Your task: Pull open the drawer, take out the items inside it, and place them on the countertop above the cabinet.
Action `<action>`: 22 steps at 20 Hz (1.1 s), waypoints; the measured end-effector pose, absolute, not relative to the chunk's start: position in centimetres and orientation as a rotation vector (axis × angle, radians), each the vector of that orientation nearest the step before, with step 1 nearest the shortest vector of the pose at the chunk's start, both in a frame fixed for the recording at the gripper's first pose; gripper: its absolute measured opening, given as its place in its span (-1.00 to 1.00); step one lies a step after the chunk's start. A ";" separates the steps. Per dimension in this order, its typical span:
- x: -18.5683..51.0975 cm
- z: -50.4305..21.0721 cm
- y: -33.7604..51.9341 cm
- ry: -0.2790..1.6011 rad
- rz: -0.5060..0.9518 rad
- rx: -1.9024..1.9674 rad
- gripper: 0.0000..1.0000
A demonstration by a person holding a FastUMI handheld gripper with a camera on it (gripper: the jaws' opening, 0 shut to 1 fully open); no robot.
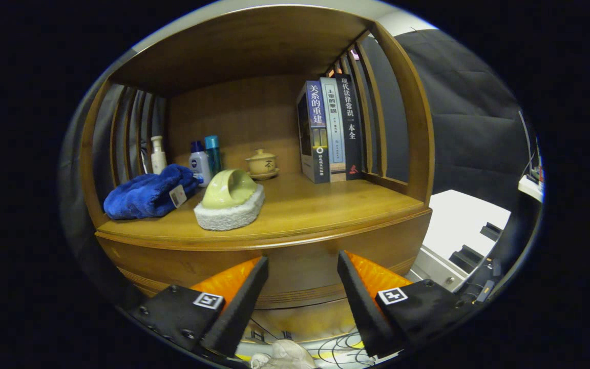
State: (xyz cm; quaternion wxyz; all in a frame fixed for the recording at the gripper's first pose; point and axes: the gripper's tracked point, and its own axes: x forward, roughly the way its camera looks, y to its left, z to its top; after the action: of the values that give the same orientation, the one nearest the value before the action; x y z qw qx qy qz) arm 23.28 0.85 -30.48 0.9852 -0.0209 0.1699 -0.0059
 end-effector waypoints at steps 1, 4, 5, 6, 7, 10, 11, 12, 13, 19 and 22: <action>22.9 -30.4 0.5 0.341 -0.022 -0.024 0.78; 22.9 -30.1 -0.6 0.363 -0.074 0.061 0.92; 22.7 -29.2 -0.6 0.351 -0.077 0.076 0.97; 22.0 -27.9 -0.4 0.342 -0.070 0.079 0.97; 21.3 -26.6 -0.4 0.336 -0.066 0.070 0.97; 18.7 -20.8 -1.2 0.295 -0.080 0.033 0.97; 17.5 -18.6 -1.5 0.276 -0.086 0.021 0.97; 16.4 -16.4 -2.0 0.251 -0.096 0.006 0.97; 15.2 -14.4 -2.3 0.221 -0.104 -0.002 0.97; 8.0 -7.5 -2.3 0.137 -0.103 0.085 0.96; 5.8 -7.5 -2.8 0.184 -0.095 0.105 0.96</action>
State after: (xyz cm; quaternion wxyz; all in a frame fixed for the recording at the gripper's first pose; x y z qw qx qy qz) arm 5.76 -2.79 -7.51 0.9933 0.0524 0.0916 -0.0475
